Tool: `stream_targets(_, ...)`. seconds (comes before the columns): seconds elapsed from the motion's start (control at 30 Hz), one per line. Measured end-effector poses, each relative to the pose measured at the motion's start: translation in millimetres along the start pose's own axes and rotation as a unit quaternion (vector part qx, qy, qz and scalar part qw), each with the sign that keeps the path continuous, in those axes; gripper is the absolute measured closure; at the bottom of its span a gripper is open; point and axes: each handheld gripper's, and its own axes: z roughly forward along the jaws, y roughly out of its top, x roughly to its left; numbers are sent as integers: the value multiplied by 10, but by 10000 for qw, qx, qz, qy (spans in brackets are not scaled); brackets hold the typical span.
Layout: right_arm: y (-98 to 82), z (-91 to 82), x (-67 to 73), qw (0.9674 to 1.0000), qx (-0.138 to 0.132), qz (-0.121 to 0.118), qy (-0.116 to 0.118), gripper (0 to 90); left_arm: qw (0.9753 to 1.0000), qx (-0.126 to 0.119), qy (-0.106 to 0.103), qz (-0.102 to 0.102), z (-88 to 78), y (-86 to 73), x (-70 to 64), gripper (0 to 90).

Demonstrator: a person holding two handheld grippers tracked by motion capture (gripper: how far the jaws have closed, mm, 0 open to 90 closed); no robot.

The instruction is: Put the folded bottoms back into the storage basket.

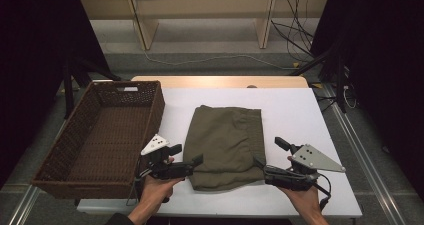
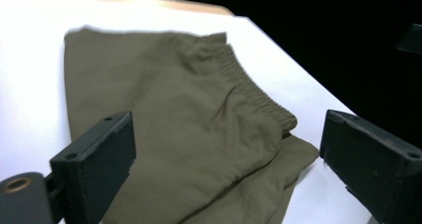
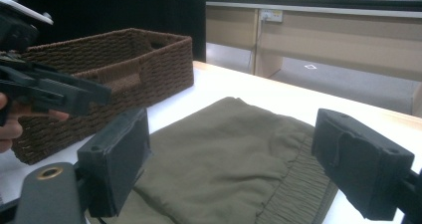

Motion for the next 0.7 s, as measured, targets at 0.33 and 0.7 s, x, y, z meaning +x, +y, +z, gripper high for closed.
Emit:
stream_targets(0.33,-3,7,-16,10000,22,27,-17,166,9979,218,236,-565,61,-27,71,73)
stream_targets(0.7,8,35,-66,9999,130,80,-27,168,9860,447,581,-1500,89,-87,229,87)
